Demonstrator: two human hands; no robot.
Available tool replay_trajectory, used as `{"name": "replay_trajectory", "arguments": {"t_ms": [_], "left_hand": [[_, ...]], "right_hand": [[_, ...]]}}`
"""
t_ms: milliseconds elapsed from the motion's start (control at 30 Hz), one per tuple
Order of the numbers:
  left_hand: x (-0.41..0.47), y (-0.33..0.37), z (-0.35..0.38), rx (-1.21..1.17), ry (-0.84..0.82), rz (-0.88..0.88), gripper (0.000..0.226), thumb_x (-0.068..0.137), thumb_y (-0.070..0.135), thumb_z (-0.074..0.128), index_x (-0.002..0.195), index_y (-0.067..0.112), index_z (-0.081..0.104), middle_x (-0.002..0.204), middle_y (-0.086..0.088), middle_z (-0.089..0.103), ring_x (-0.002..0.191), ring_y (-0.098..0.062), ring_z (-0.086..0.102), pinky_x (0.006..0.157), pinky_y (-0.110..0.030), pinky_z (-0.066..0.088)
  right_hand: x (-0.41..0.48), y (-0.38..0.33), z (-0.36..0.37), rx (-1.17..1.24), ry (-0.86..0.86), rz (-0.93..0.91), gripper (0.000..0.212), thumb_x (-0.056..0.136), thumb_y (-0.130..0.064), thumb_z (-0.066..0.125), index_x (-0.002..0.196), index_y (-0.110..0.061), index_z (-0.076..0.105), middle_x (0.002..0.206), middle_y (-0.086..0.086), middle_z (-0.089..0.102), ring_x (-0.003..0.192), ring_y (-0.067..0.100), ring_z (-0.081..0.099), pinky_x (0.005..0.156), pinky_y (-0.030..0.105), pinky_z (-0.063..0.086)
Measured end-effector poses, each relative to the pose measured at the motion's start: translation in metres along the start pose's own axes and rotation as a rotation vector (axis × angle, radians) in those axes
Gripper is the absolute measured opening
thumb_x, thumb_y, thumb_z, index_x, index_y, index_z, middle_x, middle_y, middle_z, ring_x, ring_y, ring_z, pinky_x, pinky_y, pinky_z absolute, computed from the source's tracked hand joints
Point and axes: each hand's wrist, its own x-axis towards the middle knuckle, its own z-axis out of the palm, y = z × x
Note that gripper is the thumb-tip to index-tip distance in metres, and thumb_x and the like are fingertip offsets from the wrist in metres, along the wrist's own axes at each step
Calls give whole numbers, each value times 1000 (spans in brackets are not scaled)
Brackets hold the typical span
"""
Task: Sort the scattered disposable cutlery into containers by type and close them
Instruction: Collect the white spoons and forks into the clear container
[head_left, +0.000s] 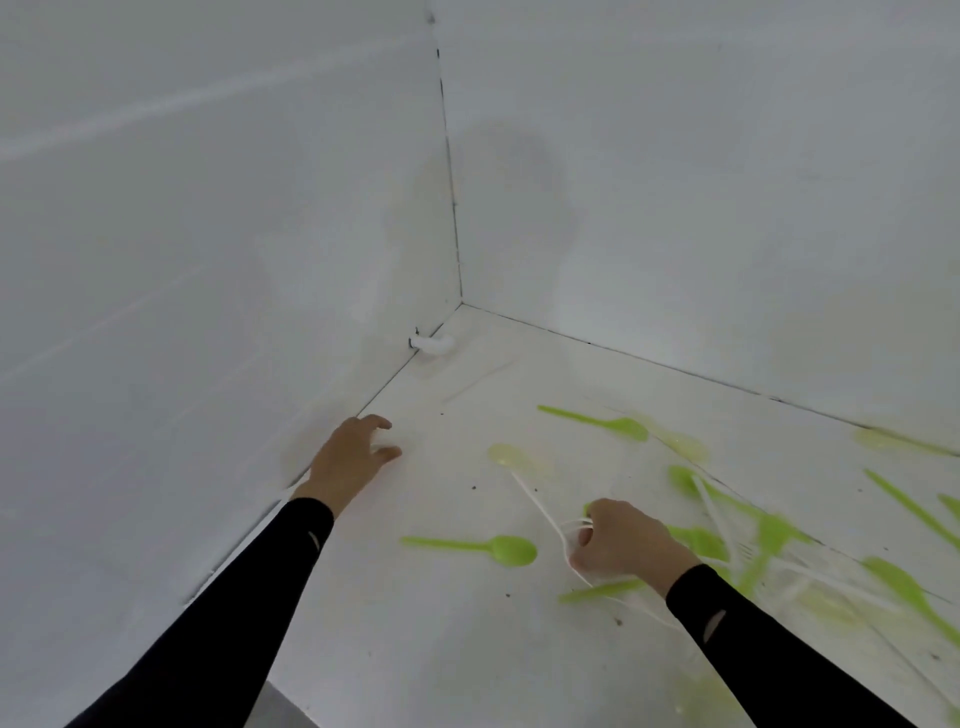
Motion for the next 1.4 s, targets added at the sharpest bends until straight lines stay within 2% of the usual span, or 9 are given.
{"name": "replay_trajectory", "arguments": {"t_ms": [200,333,467,567,733,967,1133,1300,1400], "left_hand": [[14,11,4,102,-84,77,26,84,43,72,105,29,65,104,6,68,104,-16,60,78,-27,42],[32,25,2,54,25,142,14,91,42,61,96,30,62,87,2,63,88,-21,61,66,-28,40],[58,44,-8,89,180,183,17,95,42,56,100,25,58,90,-1,56,89,-16,49,66,-33,42],[83,53,-12,-16,75,137,23,96,44,54,99,21,54,84,4,66,83,-24,63,64,-34,46],[109,64,-7,-97,21,5,60,76,59,74,116,20,51,100,4,59,97,-22,57,72,-32,42],[137,58,11,49,94,-15,44,95,23,55,137,14,47,134,-8,56,126,-27,49,95,-37,42],[134,60,19,80,41,4,43,95,34,57,134,20,48,123,-6,62,118,-28,55,87,-38,46],[116,69,20,-128,22,28,29,87,36,67,109,21,58,95,-1,63,95,-27,58,76,-34,47],[99,84,12,-313,14,38,19,85,30,68,99,17,63,89,0,66,79,-21,61,70,-30,50]], "right_hand": [[14,3,-3,36,-132,-30,16,78,-32,59,77,-20,48,81,-6,52,80,18,53,68,26,39],[22,2,-10,189,-180,-155,32,78,-23,67,64,-19,39,64,-6,42,56,10,39,50,23,26],[36,-8,-33,595,-24,-158,18,87,-16,58,78,-17,43,71,-4,63,56,7,46,51,18,34],[59,-15,-52,777,212,-96,8,92,-16,53,99,-16,52,71,-7,53,58,9,45,49,16,34],[119,-40,-73,557,288,-143,22,96,-15,43,101,-17,64,84,5,66,73,29,64,66,36,52],[200,-82,-71,276,324,-192,41,97,-16,43,136,-27,48,111,5,64,100,27,60,74,27,40],[230,-74,-60,98,270,-211,47,97,-12,40,140,-30,44,122,5,52,108,28,58,86,32,44],[217,-45,-61,-5,407,-276,26,96,-18,50,120,-19,59,115,5,47,87,29,60,67,30,41],[196,-29,-61,84,394,-340,22,93,-20,54,115,-20,58,111,-1,48,85,25,58,68,30,42]]}}
